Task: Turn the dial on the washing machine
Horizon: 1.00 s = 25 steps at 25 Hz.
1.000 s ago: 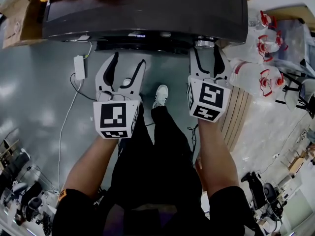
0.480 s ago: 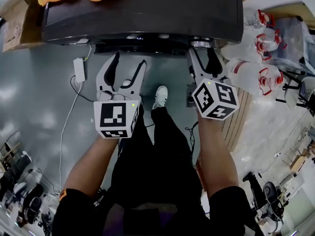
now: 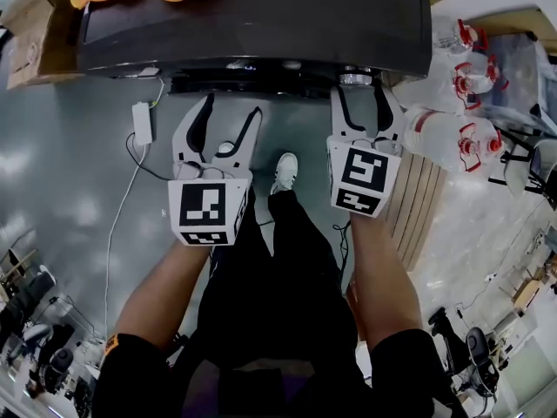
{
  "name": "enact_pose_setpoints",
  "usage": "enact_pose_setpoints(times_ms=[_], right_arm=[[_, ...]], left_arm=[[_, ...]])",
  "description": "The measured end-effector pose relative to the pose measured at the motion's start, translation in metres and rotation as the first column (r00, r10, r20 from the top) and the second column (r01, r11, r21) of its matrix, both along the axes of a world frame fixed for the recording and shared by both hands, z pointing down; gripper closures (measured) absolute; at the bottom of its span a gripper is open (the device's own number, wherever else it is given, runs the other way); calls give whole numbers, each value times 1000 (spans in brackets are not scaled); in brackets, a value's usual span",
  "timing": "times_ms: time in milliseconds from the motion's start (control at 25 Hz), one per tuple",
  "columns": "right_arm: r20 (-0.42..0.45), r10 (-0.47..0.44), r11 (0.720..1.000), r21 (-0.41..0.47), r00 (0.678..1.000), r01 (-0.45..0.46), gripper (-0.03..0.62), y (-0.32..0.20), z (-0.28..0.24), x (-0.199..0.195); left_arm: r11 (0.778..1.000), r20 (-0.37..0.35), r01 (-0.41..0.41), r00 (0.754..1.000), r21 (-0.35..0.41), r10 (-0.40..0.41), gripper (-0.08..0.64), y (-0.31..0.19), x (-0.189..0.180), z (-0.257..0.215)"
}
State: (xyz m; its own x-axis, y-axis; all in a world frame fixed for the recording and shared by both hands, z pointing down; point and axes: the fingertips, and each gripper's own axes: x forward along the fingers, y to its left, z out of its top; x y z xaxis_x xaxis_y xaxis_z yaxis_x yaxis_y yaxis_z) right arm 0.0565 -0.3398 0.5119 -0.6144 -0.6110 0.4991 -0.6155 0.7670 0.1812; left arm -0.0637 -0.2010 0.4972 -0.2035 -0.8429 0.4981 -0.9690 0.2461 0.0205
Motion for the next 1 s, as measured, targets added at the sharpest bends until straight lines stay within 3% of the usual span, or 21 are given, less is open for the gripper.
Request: enact_pose_setpoints(times_ms=[120,240,320,480,720,1000], right_arm=[[160,55,988,-152,986,-30,318,-3,1,5],[359,169,929,-370,918,-26,318,-7,1,10],[393,189,911,-411,900,-11,318,-9,2,11],[347,148,932,-361,926,-14,314,-7,2,9],[218,46,983,-186,975,-5,314,2,-6,10],[176,-99,992,-61,979,111,326,43,-60,11]], left_arm=[[1000,-4,3,1000,1,-3,284,0,-1,-1],[1000,-18,10,1000,6,-9,284,-1,0,-1],[1000,-20,7,1000,7,-7,283,-1,1,-1],[1000,-17,1,1000,10,-1,284,-3,2,-3],[1000,-8,-1,1000,16,1,284,-2,4,-10],[998,8,-19,1000,52,19,284,6,13,-50]])
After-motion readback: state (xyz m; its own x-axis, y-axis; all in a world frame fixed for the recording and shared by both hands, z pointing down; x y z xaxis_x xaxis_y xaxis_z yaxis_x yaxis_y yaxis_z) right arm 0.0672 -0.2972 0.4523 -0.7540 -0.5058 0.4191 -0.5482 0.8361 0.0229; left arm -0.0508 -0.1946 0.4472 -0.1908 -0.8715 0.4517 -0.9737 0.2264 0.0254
